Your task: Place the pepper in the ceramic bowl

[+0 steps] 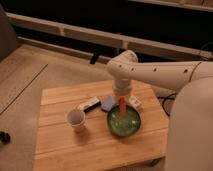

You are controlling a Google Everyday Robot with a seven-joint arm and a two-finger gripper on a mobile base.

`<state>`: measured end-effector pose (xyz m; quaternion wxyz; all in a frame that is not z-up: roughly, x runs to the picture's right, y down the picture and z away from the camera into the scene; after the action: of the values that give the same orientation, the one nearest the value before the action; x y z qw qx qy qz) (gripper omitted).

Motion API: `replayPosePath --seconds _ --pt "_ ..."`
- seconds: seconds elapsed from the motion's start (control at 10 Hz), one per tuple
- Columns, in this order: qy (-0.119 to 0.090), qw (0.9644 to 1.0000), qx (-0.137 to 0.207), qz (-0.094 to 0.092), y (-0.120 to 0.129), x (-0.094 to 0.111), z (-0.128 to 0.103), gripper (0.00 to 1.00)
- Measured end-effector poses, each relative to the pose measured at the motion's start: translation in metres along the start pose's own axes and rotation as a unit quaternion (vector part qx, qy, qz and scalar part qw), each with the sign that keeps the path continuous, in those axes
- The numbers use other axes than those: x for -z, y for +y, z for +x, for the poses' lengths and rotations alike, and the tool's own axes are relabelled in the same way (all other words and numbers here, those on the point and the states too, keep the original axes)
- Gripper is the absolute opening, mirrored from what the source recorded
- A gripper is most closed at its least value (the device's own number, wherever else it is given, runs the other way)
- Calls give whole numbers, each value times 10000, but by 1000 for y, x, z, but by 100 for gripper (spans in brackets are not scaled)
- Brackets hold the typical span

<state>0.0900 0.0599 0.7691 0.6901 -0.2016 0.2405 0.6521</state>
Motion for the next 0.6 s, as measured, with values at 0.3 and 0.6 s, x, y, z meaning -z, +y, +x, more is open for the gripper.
replayPosePath --seconds 0.3,0.6 --pt "9 10000 0 6 0 0 0 43" --pt "16 10000 -1 9 -1 0 1 75"
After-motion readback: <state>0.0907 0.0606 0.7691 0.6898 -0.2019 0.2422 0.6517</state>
